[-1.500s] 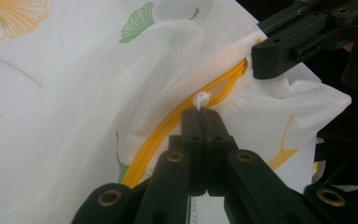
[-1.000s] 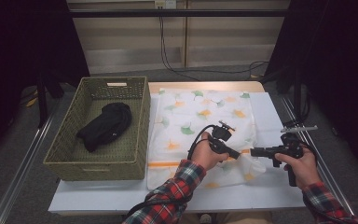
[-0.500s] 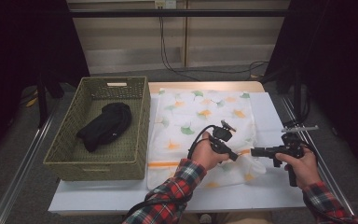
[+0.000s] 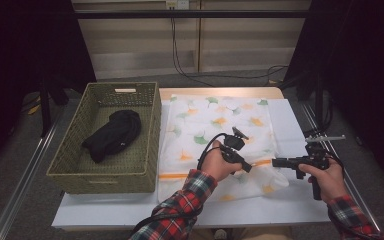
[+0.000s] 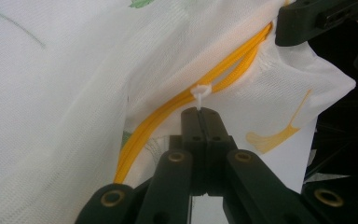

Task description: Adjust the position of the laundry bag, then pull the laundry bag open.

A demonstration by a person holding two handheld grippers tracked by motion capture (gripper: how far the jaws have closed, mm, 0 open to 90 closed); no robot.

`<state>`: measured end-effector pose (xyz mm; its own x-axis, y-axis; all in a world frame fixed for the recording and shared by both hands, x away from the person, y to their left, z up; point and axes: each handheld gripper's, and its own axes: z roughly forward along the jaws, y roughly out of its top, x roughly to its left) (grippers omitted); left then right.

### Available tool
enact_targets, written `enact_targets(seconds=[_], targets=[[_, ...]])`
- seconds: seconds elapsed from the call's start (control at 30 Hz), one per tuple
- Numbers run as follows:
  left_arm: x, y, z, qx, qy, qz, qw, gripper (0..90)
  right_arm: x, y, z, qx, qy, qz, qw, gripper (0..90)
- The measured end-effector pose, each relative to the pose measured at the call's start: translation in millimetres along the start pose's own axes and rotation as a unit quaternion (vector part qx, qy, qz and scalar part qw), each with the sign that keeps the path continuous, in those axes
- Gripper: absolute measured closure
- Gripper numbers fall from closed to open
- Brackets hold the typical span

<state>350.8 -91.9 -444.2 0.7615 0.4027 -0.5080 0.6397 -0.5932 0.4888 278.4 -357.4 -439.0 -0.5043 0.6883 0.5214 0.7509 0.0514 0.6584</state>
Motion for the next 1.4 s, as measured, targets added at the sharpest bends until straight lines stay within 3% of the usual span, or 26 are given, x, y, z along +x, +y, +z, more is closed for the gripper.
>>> enact_targets(seconds=[0.43, 0.53, 0.7, 1.1, 1.4], targets=[[1.7, -3.7, -4.8, 0.013, 0.010, -0.007, 0.9998, 90.0, -3.4, -1.6, -7.1, -0.006, -0.007, 0.006, 0.9999, 86.8], [2.4, -3.9, -6.3, 0.003, 0.003, -0.005, 1.0000, 90.0, -3.9, -2.2, -7.6, -0.005, -0.006, 0.006, 0.9999, 86.8], [2.1, -3.3, -7.8, 0.007, 0.001, -0.011, 0.9999, 90.0, -3.3, -1.9, -7.9, -0.007, -0.007, 0.003, 0.9999, 86.8], [8.8, -7.0, -15.7, 0.021, 0.003, -0.021, 0.9995, 90.0, -5.0, -2.3, -10.2, -0.011, -0.010, 0.008, 0.9999, 86.8], [14.5, -9.2, -22.4, 0.029, 0.008, -0.018, 0.9994, 90.0, -6.3, -2.8, -10.3, -0.012, -0.013, 0.008, 0.9998, 86.8]])
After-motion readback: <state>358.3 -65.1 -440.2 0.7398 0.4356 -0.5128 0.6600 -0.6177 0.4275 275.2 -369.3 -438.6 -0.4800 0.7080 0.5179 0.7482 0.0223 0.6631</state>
